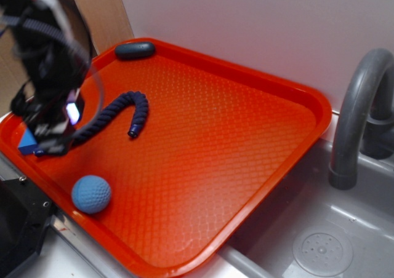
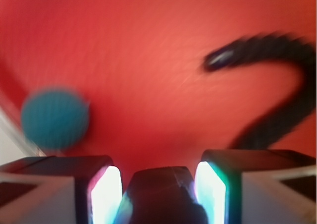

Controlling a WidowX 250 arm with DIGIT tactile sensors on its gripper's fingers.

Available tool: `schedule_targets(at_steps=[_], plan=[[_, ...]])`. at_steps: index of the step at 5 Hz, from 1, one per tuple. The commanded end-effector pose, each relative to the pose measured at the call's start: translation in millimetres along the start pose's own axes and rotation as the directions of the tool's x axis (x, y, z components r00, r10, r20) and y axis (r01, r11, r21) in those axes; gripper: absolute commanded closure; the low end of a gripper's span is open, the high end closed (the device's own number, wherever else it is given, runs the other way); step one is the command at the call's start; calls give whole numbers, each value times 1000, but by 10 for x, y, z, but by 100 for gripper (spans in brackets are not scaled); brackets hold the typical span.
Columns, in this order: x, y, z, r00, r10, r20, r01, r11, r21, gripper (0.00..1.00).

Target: Grab the black box.

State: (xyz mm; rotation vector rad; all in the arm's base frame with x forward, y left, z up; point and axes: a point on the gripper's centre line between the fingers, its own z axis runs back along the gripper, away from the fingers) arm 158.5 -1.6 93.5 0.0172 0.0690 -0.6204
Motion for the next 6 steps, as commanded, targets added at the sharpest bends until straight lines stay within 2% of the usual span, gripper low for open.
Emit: schedule_targets(at_steps=[1,2,3,4,5,6], plan=[[387,162,450,941,336,27,-337,942,3,100],[321,289,457,896,439,70,-435,898,-67,100],[311,390,413,893,446,59,-444,895,-49,100],[453,308,470,904,423,60,-423,906,-14,100],[567,233,530,912,400,90,-403,915,13,100],[566,274,476,908,412,71,-414,910,9,100]])
